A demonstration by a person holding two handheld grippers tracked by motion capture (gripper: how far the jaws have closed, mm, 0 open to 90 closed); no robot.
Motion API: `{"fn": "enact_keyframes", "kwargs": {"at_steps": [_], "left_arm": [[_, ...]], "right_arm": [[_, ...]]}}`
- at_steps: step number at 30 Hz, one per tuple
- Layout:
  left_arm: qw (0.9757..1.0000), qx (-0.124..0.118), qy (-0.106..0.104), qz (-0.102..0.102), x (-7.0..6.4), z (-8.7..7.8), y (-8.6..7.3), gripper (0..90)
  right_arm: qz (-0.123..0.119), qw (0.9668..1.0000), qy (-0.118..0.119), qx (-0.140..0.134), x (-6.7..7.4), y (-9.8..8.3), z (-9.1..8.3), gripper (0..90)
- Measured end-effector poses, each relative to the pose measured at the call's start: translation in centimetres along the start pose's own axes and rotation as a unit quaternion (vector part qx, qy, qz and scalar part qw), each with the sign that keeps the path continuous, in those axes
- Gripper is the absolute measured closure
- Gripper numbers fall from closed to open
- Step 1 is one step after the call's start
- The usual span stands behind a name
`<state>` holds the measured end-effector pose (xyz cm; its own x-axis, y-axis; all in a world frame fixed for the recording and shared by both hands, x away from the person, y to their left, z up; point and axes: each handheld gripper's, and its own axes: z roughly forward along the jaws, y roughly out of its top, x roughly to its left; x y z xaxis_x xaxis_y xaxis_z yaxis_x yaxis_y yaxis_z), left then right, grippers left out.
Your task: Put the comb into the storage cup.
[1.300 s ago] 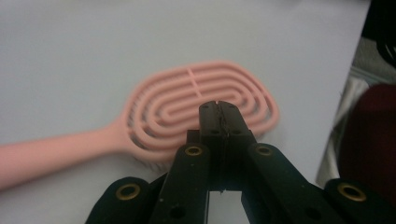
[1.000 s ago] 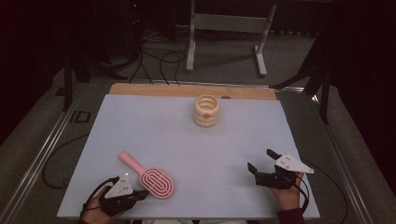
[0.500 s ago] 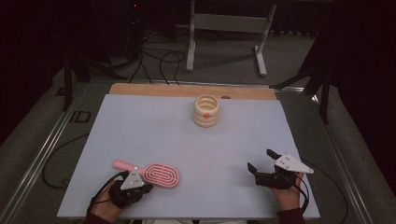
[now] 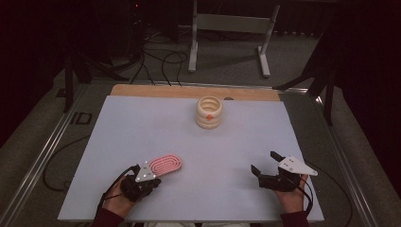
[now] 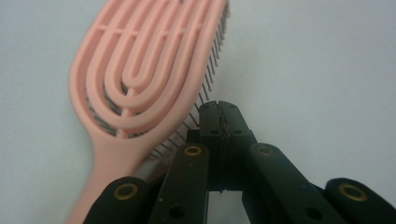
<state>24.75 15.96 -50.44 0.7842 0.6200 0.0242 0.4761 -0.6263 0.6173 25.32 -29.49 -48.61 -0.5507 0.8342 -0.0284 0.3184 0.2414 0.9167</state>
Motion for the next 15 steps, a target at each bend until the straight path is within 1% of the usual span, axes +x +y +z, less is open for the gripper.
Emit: {"fn": "enact_keyframes", "kwargs": {"at_steps": [4, 8, 15], "left_arm": [[0.9998, 0.006, 0.016, -0.009, 0.08, 0.3, 0.66, 90.0], [0.9997, 0.005, 0.019, -0.012, 0.17, 0.29, 0.61, 89.9], [0.9998, 0.001, 0.015, -0.013, 0.18, 0.07, 0.56, 89.3]], "right_arm": [[0.0, 1.0, 0.0, 0.001, 0.01, -0.01, 0.01, 8.0], [0.001, 1.0, 0.0, 0.001, 0.0, -0.01, 0.0, 8.0], [0.0, 1.0, 0.001, 0.001, 0.03, -0.01, 0.03, 8.0]]}}
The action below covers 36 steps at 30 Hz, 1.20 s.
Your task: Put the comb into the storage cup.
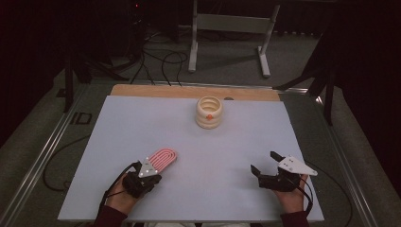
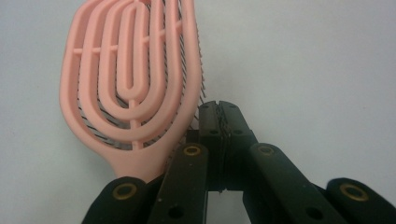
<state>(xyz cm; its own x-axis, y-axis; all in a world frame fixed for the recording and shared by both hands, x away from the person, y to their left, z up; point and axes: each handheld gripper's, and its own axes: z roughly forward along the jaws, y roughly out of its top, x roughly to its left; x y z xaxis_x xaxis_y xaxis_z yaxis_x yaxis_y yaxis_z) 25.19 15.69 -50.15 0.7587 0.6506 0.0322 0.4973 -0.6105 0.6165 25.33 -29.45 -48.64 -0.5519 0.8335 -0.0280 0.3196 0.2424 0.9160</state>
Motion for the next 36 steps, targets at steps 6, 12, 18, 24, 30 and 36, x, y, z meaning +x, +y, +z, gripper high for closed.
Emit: {"fn": "enact_keyframes", "kwargs": {"at_steps": [6, 12, 18, 24, 30, 36], "left_arm": [[0.9999, -0.009, -0.007, -0.002, -0.1, -0.3, 0.0, 85.5], [0.9986, -0.05, -0.014, -0.007, 0.1, -1.7, 0.2, 77.3], [0.9934, -0.113, 0.009, -0.019, 0.9, -3.8, 0.6, 62.9], [0.9793, -0.191, 0.036, -0.058, 2.5, -6.8, 0.8, 45.4], [0.9618, -0.24, 0.103, -0.082, 3.5, -9.2, 0.1, 20.0], [0.9493, -0.261, 0.148, -0.095, 4.2, -10.9, -1.5, 8.6]], "right_arm": [[0.0, 1.0, 0.0, 0.002, 0.0, 0.0, 0.0, 8.0], [0.001, 1.0, 0.001, 0.001, 0.0, 0.0, 0.0, 8.0], [-0.001, 1.0, 0.003, 0.002, 0.1, -0.1, 0.1, 8.0], [0.0, 1.0, 0.007, -0.003, 0.1, -0.1, 0.1, 8.0], [-0.001, 0.9999, 0.014, -0.009, 0.1, 0.0, 0.1, 8.0], [-0.001, 0.9996, 0.022, -0.02, 0.1, 0.4, -0.2, 8.0]]}}
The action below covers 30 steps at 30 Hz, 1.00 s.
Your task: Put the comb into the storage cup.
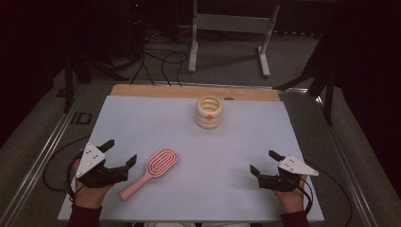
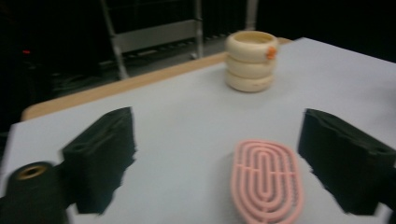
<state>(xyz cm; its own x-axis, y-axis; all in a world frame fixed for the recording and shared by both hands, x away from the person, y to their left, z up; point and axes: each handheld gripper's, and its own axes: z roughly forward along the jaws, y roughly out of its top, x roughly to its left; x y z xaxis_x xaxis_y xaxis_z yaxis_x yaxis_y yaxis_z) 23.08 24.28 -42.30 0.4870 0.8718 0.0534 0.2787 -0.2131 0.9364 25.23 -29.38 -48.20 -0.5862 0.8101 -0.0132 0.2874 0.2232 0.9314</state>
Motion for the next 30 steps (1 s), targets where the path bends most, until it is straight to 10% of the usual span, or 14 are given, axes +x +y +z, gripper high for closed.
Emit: {"fn": "enact_keyframes", "kwargs": {"at_steps": [14, 30], "left_arm": [[0.9992, 0.018, 0.014, -0.032, 2.3, -0.6, -2.2, 0.0], [0.9987, 0.05, 0.007, -0.012, 1.9, 0.3, -2.0, 0.1]], "right_arm": [[-0.009, 0.9999, 0.01, -0.002, -0.3, 0.7, -0.7, 7.9], [-0.01, 0.9999, 0.012, 0.002, -0.3, 0.4, -0.5, 7.9]]}}
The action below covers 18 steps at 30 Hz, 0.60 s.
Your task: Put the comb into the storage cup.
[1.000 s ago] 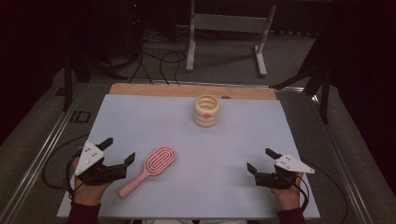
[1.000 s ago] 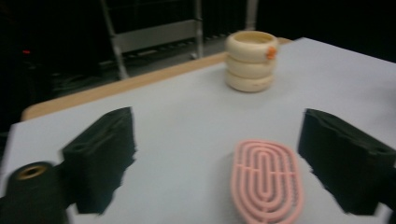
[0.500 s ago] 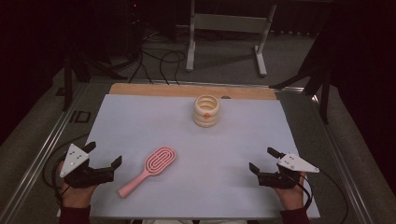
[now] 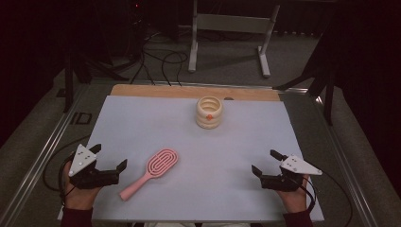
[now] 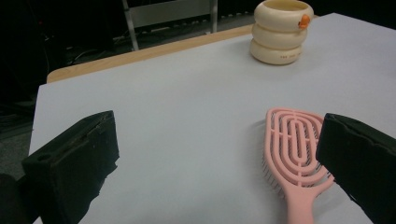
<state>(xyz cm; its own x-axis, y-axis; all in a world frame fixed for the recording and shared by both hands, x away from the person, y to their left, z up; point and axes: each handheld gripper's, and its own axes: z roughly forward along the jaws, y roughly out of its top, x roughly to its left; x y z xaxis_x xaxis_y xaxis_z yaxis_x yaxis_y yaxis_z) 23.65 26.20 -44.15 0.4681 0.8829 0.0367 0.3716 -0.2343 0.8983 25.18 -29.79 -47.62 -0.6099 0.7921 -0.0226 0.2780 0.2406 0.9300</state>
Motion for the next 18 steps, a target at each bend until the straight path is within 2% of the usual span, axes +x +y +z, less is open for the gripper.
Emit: {"fn": "enact_keyframes", "kwargs": {"at_steps": [4, 8, 9, 10, 11, 12, 13, 18], "left_arm": [[0.9999, 0.011, -0.004, 0.0, -0.1, 0.2, 0.1, 0.1], [0.9995, 0.03, -0.009, 0.002, -0.4, 0.6, 0.2, 0.1], [0.9991, 0.042, -0.009, 0.005, -0.6, 0.8, 0.3, 0.1], [0.9991, 0.042, -0.009, 0.005, -0.6, 0.8, 0.3, 0.1], [0.9984, 0.055, -0.012, 0.008, -0.8, 1.1, 0.3, 0.1], [0.9984, 0.055, -0.012, 0.008, -0.8, 1.1, 0.3, 0.1], [0.9968, 0.078, -0.014, 0.012, -1.1, 1.7, 0.3, 0.1], [0.9946, 0.101, -0.018, 0.017, -1.6, 2.3, 0.4, 0.3]], "right_arm": [[-0.001, 1.0, 0.0, 0.002, 0.0, 0.0, 0.1, 7.9], [0.001, 1.0, 0.002, 0.004, 0.1, -0.1, 0.1, 7.9], [-0.001, 1.0, 0.002, 0.004, 0.1, -0.1, 0.2, 7.9], [-0.001, 1.0, 0.002, 0.004, 0.1, -0.1, 0.2, 7.9], [-0.001, 1.0, 0.003, 0.005, 0.1, -0.1, 0.2, 7.9], [-0.001, 1.0, 0.003, 0.005, 0.1, -0.1, 0.2, 7.9], [0.0, 1.0, 0.003, 0.006, 0.1, -0.1, 0.3, 7.9], [-0.001, 1.0, 0.004, 0.008, 0.2, -0.2, 0.3, 7.9]]}}
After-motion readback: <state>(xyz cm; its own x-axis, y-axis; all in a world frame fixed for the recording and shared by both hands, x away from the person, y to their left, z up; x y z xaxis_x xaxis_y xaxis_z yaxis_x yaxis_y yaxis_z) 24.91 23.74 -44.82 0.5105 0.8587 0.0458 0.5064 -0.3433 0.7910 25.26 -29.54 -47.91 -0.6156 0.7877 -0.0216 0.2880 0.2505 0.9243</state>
